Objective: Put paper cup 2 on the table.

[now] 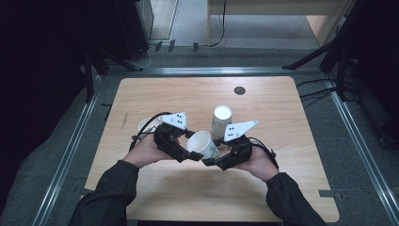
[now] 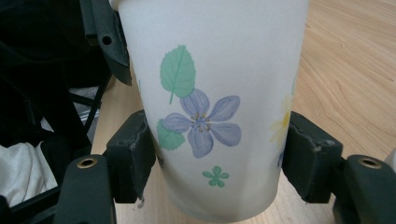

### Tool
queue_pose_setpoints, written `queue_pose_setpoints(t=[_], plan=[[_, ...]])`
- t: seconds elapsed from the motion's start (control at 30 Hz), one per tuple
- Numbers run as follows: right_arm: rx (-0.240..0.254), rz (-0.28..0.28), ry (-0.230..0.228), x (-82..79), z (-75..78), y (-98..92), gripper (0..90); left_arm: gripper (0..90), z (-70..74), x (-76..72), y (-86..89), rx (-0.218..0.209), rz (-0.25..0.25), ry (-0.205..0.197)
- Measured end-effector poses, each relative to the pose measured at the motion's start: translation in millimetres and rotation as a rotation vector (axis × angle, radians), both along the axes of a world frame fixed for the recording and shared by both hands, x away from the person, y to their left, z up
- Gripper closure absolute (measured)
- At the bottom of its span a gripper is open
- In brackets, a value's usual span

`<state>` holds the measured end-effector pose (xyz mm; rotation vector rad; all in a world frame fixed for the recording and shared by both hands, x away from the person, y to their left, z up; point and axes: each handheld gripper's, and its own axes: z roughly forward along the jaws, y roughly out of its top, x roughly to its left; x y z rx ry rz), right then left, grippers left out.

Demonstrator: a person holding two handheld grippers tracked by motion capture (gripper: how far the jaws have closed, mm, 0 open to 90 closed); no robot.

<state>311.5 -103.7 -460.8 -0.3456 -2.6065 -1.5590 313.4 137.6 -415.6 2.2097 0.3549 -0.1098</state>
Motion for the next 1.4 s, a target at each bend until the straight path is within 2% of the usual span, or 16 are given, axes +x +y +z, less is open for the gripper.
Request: queue_pose_setpoints(t=[0.2, 0.27, 0.4, 0.67, 0.83, 1.03, 1.13, 1.3, 1.4], plan=[[-0.001, 0.0, 0.012, 0.7, -0.9, 0.4, 32.5, 23.6, 0.1, 0.0, -0.2, 0.004, 0.011, 0.004], [0.0, -0.006, 0.003, 0.6, -1.4, -0.1, 32.0, 23.8, 0.2, -0.1, -0.5, 0.009, 0.011, 0.002], [-0.012, -0.009, 0.002, 1.1, -2.3, -0.5, 26.8, 23.8, 3.2, 0.5, 2.5, 0.002, 0.019, -0.006], [-0.045, -0.019, 0.009, 0.7, -5.5, -3.9, 25.1, 23.8, 15.3, 0.4, 21.6, -0.007, 0.058, -0.017], [-0.044, -0.036, 0.006, 1.3, -5.2, -9.4, 25.1, 23.9, 17.3, -1.9, 36.9, 0.008, 0.098, -0.033], [-0.044, -0.064, 0.003, 1.9, -2.5, -18.2, 25.4, 24.1, 13.1, -4.3, 53.8, 0.029, 0.144, -0.034], [-0.046, -0.069, -0.001, 2.2, -1.3, -23.3, 25.6, 24.1, 7.9, -6.3, 62.2, 0.069, 0.173, -0.046], [-0.051, -0.077, -0.007, 2.6, -0.1, -30.2, 25.8, 24.1, -0.6, -11.1, 78.2, 0.097, 0.197, -0.066], [-0.044, -0.086, -0.015, 2.9, 1.9, -33.7, 25.8, 24.1, -5.0, -14.1, 90.2, 0.103, 0.231, -0.061]])
